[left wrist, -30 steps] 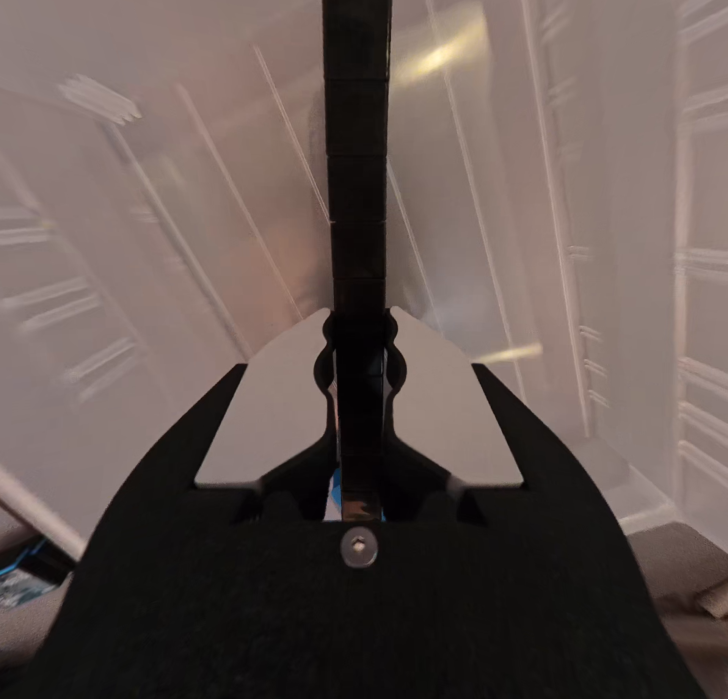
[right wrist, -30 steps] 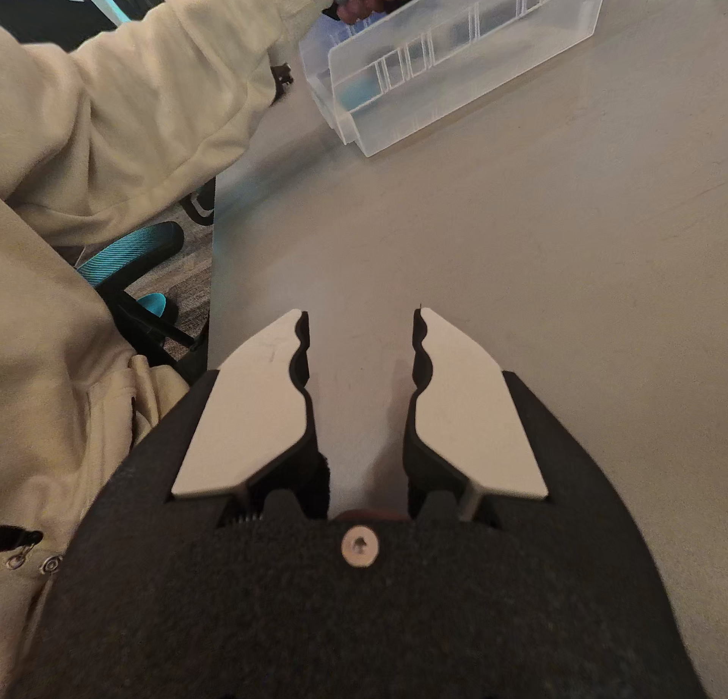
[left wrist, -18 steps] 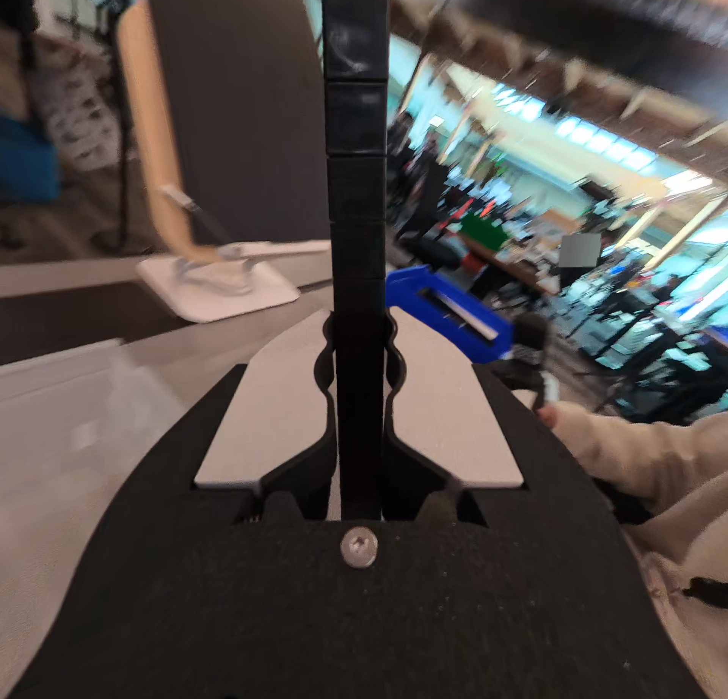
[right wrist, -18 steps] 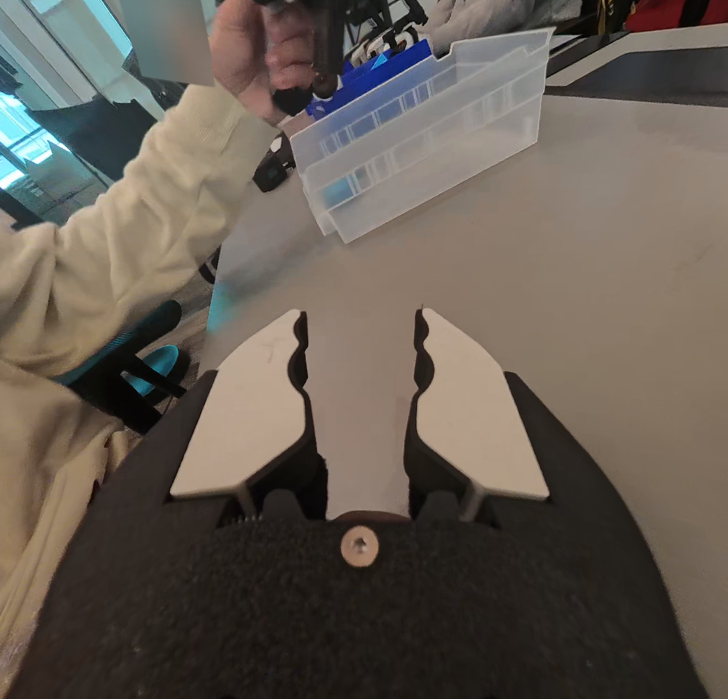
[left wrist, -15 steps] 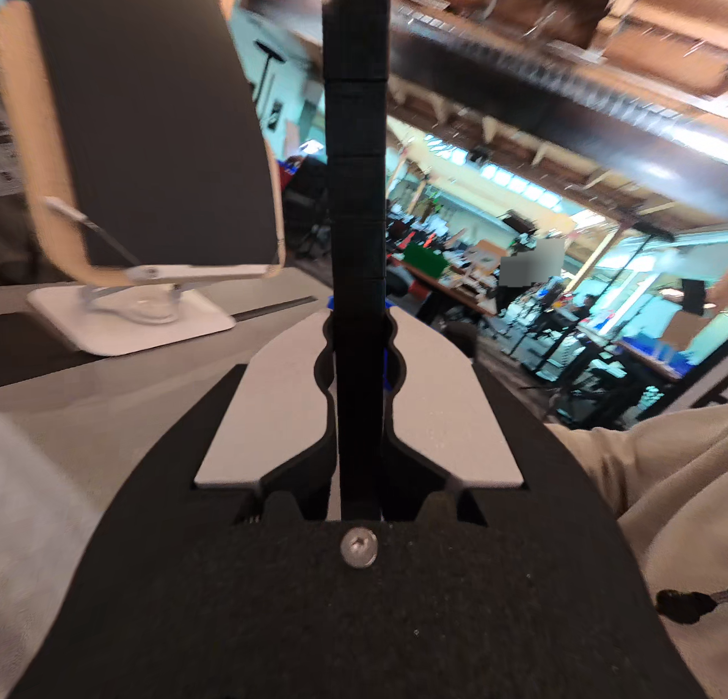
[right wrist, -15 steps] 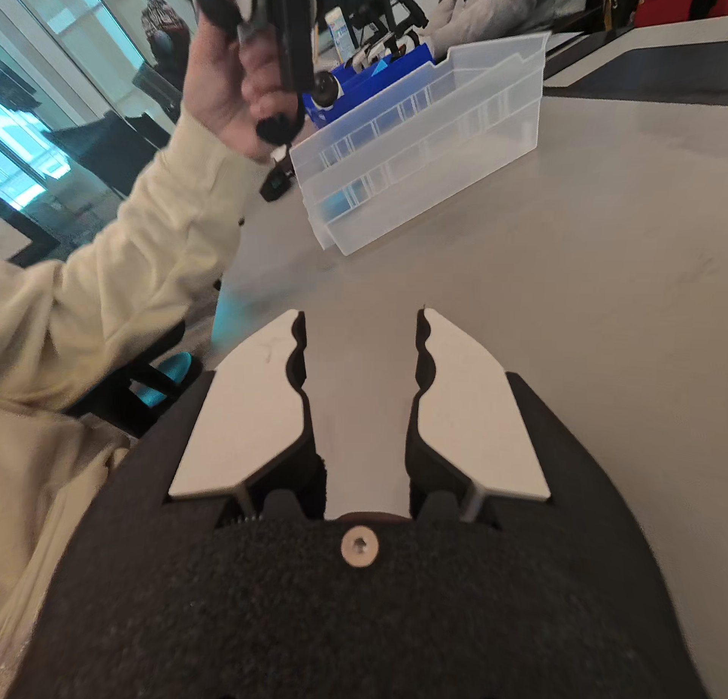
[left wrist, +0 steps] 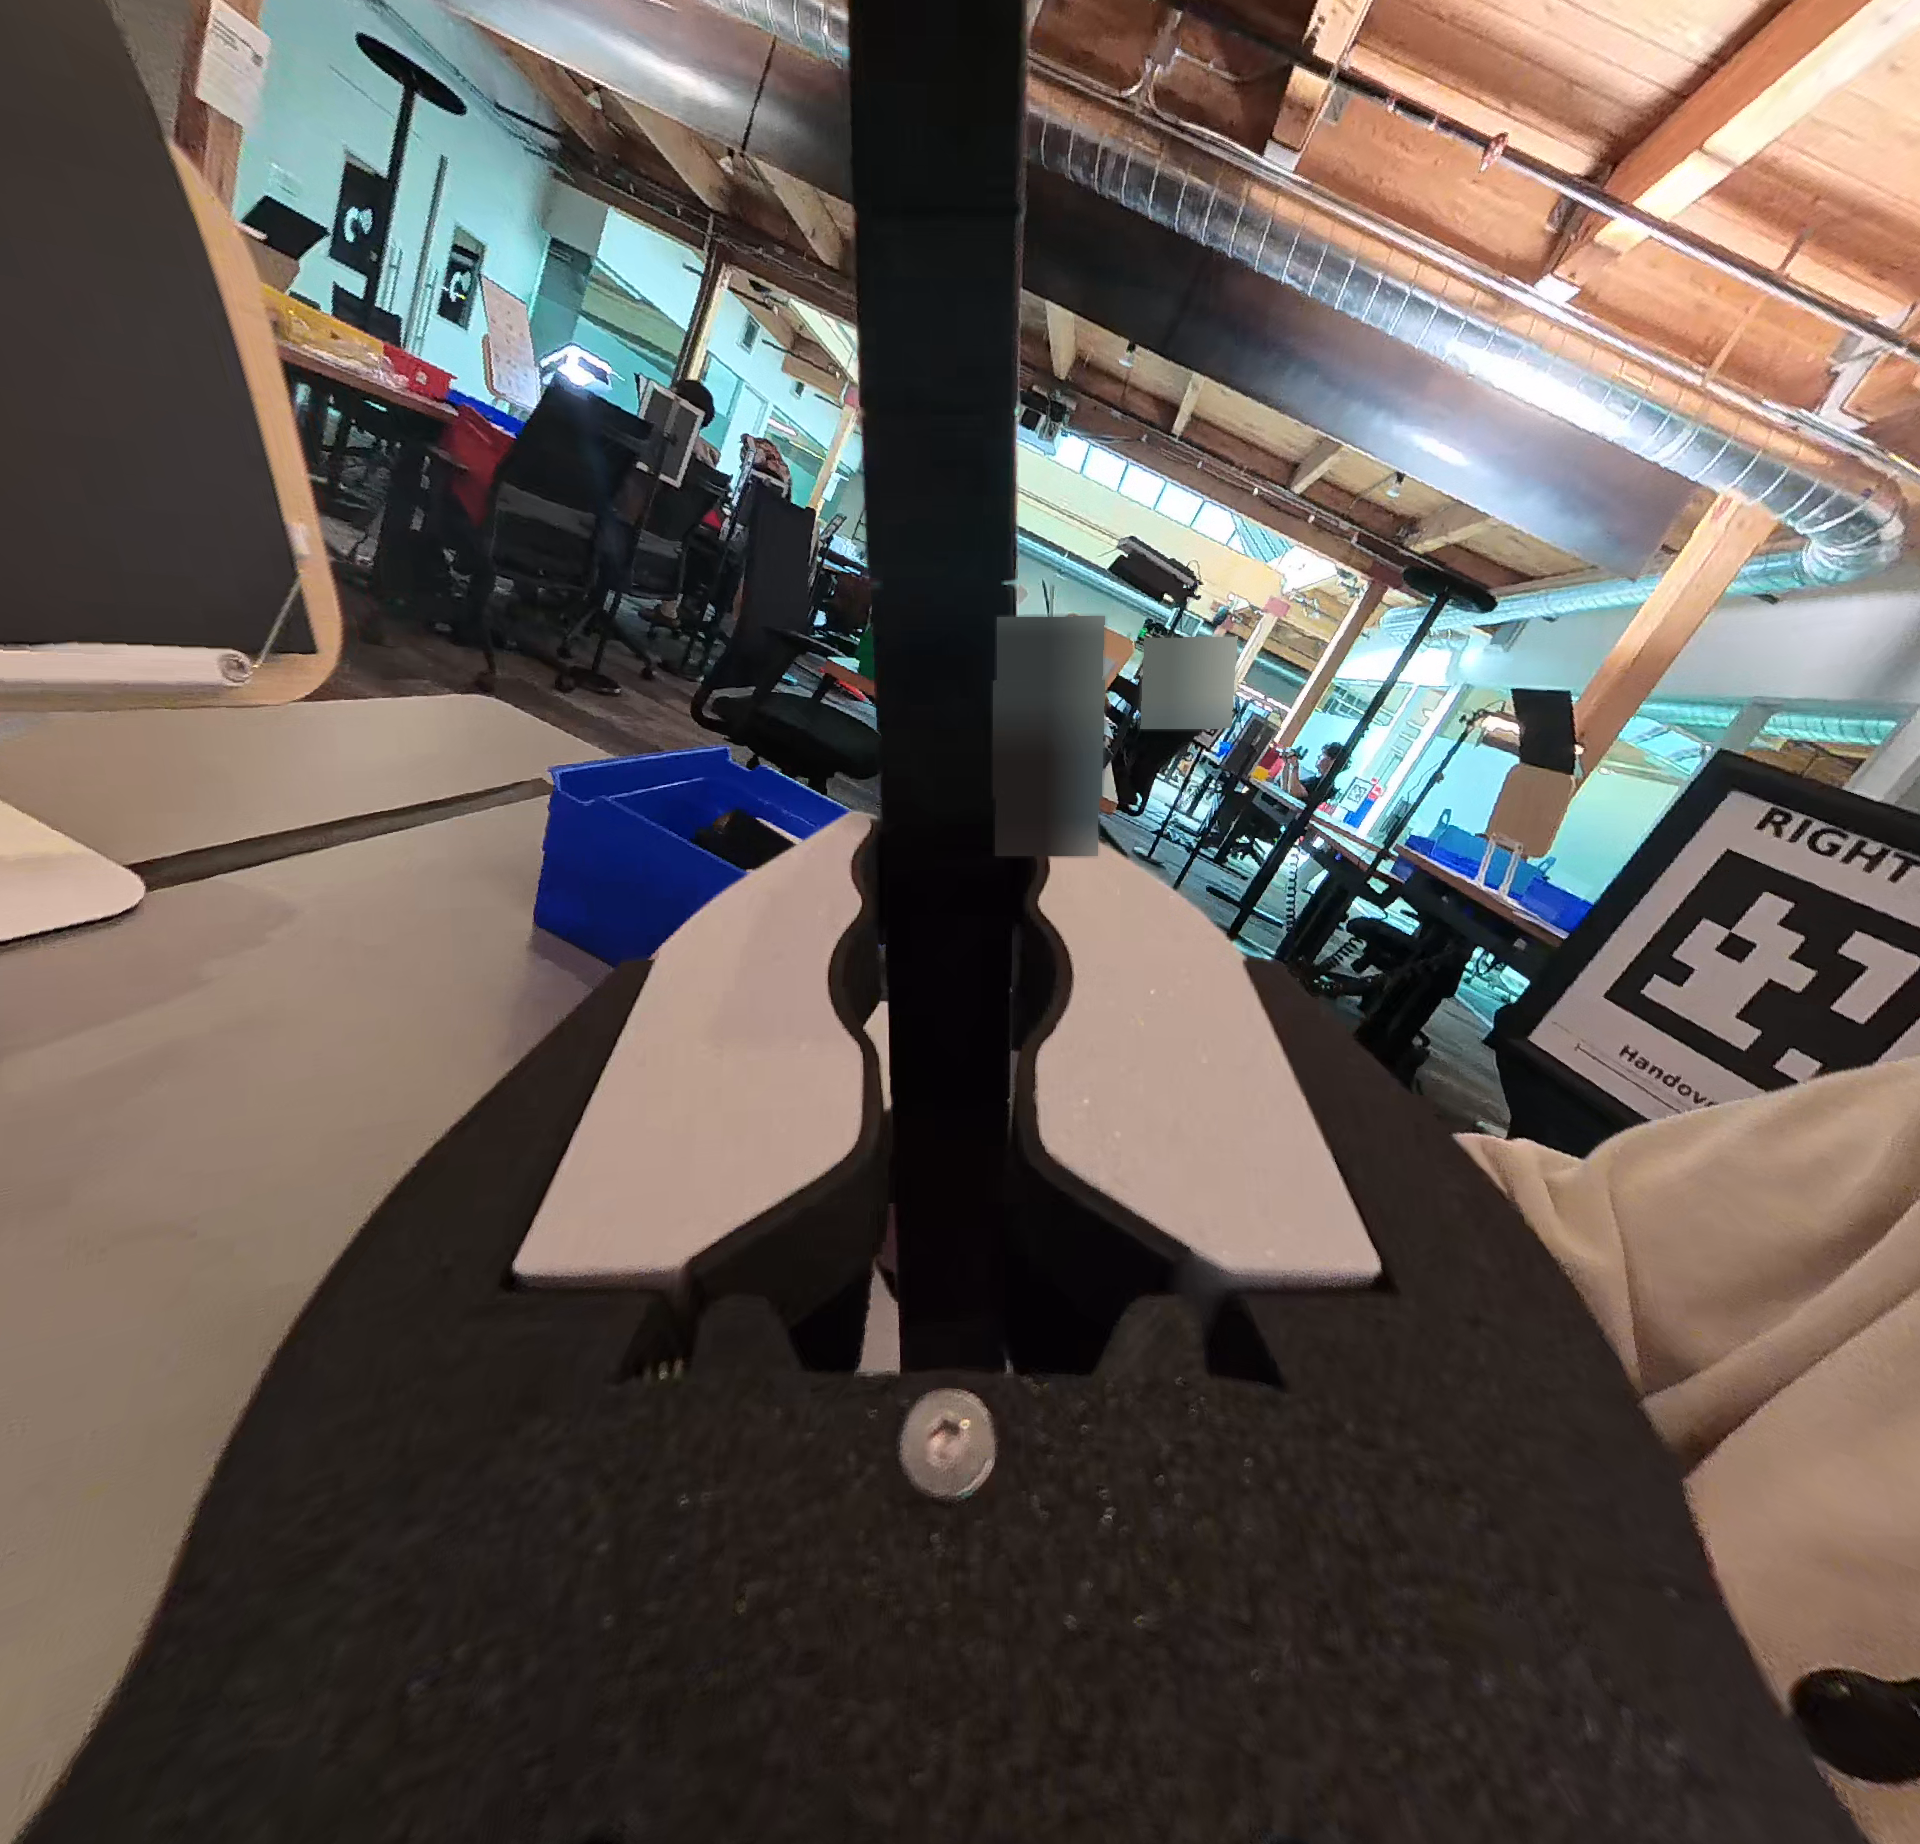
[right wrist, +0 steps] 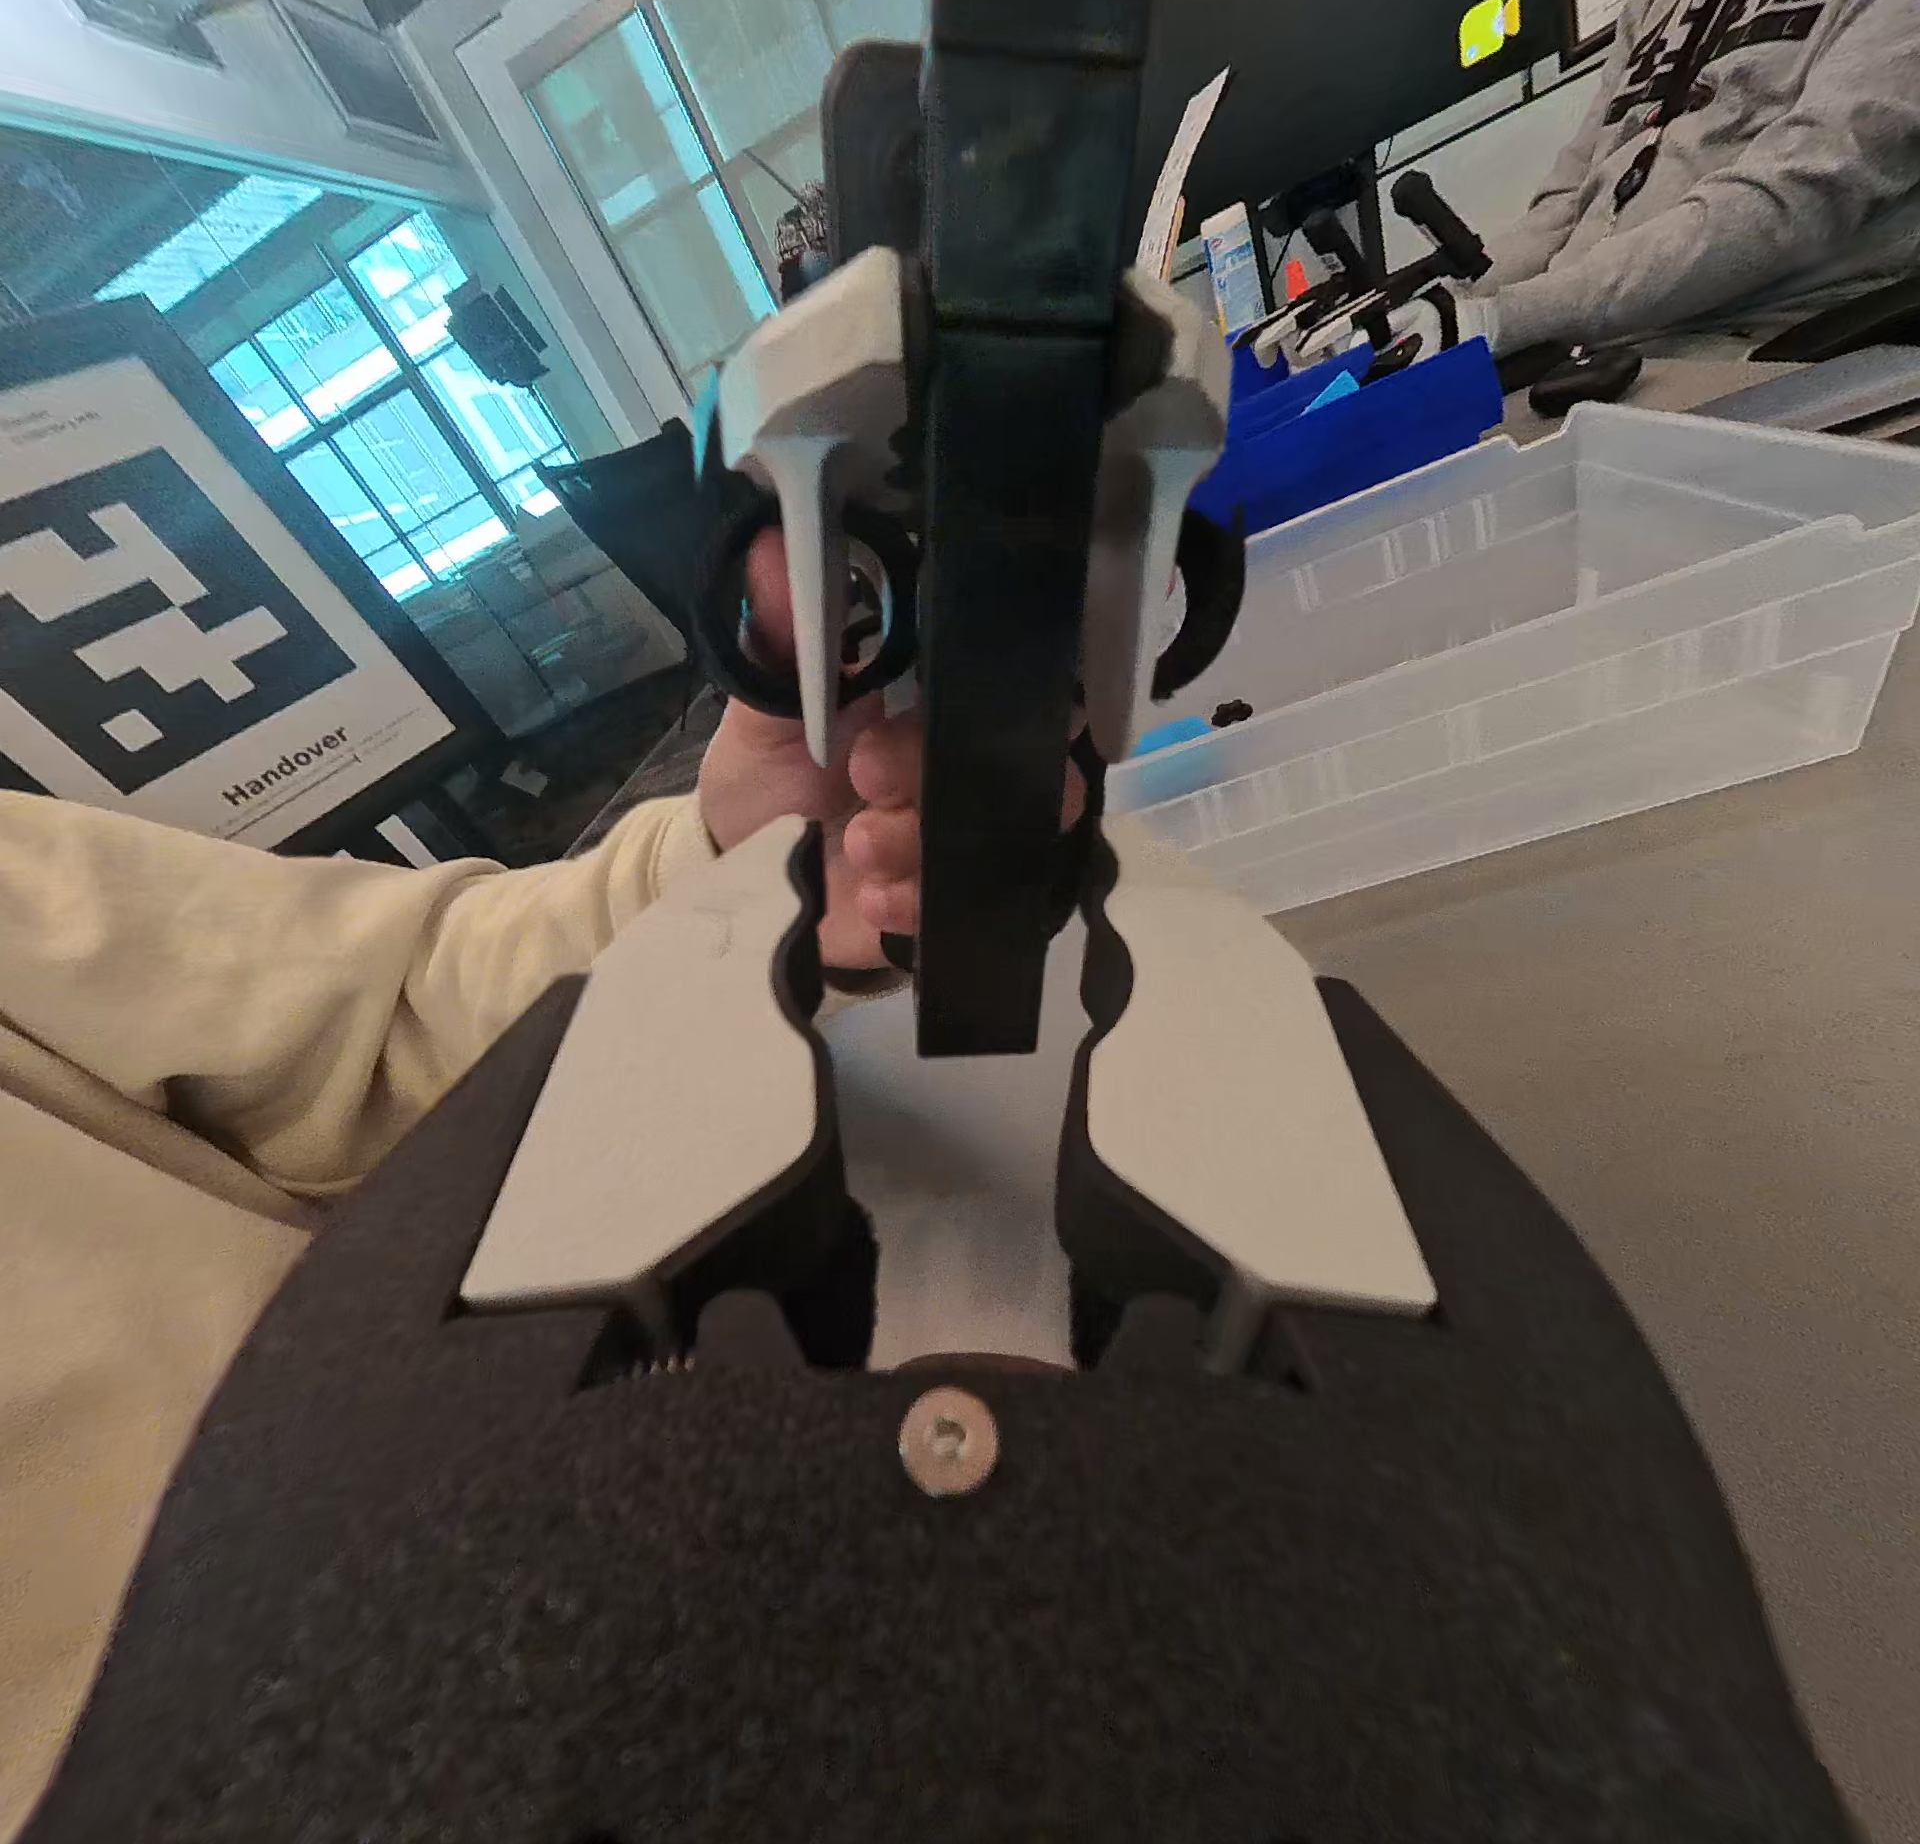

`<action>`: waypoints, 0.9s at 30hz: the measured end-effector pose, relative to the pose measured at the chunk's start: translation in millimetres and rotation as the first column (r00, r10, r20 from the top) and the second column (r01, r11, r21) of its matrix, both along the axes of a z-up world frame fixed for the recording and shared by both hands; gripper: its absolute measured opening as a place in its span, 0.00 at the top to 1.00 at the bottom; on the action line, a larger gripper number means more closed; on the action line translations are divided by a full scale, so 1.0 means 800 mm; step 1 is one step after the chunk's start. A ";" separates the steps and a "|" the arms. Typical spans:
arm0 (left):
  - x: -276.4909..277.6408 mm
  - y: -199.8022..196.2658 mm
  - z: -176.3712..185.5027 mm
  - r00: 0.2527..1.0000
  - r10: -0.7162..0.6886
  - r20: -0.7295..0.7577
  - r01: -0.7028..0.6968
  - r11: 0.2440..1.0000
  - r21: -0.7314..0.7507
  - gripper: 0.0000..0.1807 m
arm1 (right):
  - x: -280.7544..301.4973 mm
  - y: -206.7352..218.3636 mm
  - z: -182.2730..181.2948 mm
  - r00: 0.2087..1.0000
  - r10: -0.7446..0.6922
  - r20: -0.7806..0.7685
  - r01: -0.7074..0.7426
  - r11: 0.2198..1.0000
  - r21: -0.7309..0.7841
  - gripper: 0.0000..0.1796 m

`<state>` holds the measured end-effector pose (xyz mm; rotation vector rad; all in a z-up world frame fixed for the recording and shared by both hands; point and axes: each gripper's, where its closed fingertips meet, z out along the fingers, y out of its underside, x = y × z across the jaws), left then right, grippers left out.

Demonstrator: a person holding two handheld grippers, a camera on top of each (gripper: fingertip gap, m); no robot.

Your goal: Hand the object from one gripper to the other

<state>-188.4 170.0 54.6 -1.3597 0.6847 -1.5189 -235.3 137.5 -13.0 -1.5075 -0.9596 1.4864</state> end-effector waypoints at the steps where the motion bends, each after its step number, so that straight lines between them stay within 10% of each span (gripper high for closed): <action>1: 0.004 -0.002 -0.001 1.000 -0.005 -0.003 0.005 1.000 0.007 0.88 | 0.000 0.000 -0.005 1.000 -0.004 0.018 0.004 1.000 0.008 0.79; 16: -0.009 -0.007 -0.030 0.923 -0.033 -0.382 0.072 0.993 0.089 0.73 | 0.029 -0.003 -0.018 0.998 0.028 0.048 -0.031 0.998 0.062 0.87; 27: -0.069 -0.028 -0.054 0.726 -0.045 -0.686 0.136 0.988 0.078 0.65 | 0.103 -0.025 -0.079 0.871 0.120 0.476 -0.171 0.983 0.065 0.87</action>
